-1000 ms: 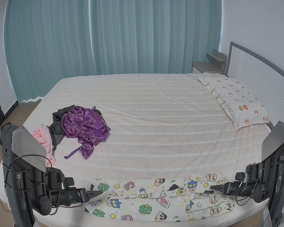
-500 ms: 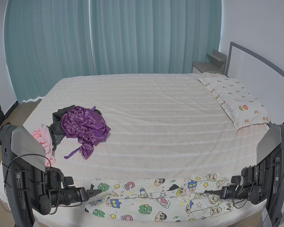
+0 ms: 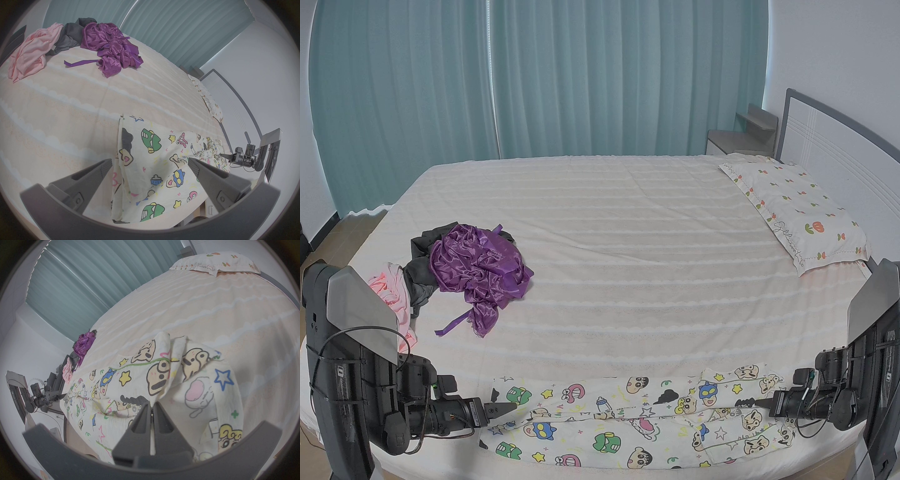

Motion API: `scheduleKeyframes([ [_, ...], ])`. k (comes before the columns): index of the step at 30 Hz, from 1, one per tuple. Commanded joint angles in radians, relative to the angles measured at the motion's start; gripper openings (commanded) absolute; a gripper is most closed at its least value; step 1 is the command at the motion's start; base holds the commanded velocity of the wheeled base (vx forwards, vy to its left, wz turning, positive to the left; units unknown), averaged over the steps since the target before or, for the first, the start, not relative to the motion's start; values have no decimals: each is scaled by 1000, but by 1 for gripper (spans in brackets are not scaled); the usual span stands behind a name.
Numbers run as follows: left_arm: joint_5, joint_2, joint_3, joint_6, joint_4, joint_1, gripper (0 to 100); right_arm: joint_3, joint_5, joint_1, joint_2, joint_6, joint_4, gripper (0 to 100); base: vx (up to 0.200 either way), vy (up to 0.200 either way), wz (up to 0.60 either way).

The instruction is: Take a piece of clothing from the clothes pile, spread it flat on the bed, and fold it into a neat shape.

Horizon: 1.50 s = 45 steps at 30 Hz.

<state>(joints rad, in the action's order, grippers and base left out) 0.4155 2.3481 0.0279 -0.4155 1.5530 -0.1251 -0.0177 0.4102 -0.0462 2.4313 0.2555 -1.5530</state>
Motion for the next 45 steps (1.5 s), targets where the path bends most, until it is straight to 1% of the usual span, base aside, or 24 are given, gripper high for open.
scheduleKeyframes([
  [1, 0, 10, 0, 0, 18, 1, 100, 18, -1, -20, -3, -1, -18, 0, 0, 0, 0],
  [14, 0, 17, 1, 1, 18, 1, 100, 18, -10, -37, -6, -4, -18, 0, 0, 0, 0],
  [15, 0, 17, 3, 1, 18, 1, 100, 18, -10, -37, -5, -5, -18, 100, 0, 0, 0],
  [27, 0, 17, 4, 1, 18, 1, 100, 18, 1, -27, 2, -2, -18, 100, 0, 0, 0],
  [34, 0, 17, 6, 1, 18, 1, 100, -33, -5, -6, 29, 4, -18, 100, 0, 0, 0],
  [35, 0, 17, 6, 1, 18, 1, 100, -34, -5, -6, 29, 7, -18, 0, 0, 0, 0],
  [45, 0, 17, 6, 1, 18, 1, 100, -13, -4, -20, 9, 8, -18, 0, 0, 0, 0],
])
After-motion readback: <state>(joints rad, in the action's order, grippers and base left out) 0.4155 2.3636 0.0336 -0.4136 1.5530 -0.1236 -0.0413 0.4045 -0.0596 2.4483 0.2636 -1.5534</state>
